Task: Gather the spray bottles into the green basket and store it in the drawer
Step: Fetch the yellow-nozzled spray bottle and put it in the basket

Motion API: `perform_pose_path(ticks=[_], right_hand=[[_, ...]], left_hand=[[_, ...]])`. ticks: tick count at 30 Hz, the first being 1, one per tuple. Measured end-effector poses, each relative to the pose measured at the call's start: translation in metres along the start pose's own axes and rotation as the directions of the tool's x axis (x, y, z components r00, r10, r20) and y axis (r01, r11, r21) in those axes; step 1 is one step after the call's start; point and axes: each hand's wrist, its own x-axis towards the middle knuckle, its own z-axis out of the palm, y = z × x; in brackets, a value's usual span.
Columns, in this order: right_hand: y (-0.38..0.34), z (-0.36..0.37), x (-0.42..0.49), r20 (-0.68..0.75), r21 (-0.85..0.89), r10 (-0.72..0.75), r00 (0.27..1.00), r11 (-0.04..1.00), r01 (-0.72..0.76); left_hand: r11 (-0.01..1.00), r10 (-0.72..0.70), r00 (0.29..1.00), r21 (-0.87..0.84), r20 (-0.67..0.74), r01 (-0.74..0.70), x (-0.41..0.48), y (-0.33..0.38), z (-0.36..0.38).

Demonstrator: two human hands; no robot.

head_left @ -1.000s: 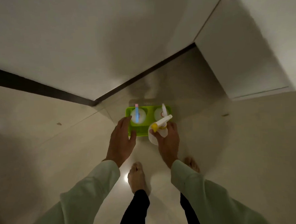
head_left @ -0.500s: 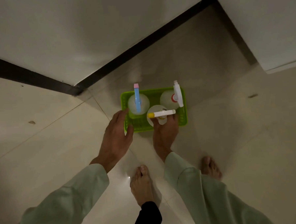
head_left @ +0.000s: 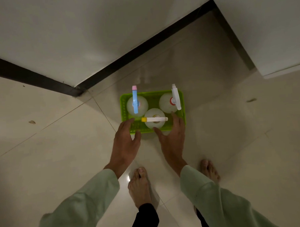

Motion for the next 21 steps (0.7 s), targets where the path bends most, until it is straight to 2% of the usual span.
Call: perform_pose_path(ticks=[2, 4, 6, 8, 13, 21], right_hand=[[-0.007, -0.018, 0.001, 0.045, -0.037, -0.147, 0.988, 0.988, 0.149], [-0.012, -0.030, 0.007, 0.151, -0.100, -0.287, 0.946, 0.948, 0.303], [-0.017, -0.035, 0.014, 0.231, -0.163, -0.375, 0.898, 0.895, 0.416], [-0.019, -0.035, 0.021, 0.238, -0.213, -0.408, 0.882, 0.864, 0.457], [-0.023, -0.028, 0.020, 0.212, -0.235, -0.328, 0.921, 0.897, 0.373], [-0.029, -0.015, 0.004, 0.072, -0.133, -0.165, 0.984, 0.976, 0.174]], left_hand=[[0.983, -0.136, 0.991, -0.122, 0.008, 0.136, -0.002, 0.013, 0.007], [0.943, -0.250, 0.968, -0.225, 0.015, 0.247, -0.002, 0.026, 0.014], [0.898, -0.313, 0.950, -0.322, 0.007, 0.299, 0.000, 0.039, 0.021], [0.865, -0.337, 0.941, -0.399, -0.013, 0.304, 0.001, 0.049, 0.029], [0.859, -0.295, 0.955, -0.447, -0.037, 0.248, 0.006, 0.058, 0.038], [0.891, -0.211, 0.977, -0.417, -0.024, 0.182, 0.003, 0.052, 0.039]])
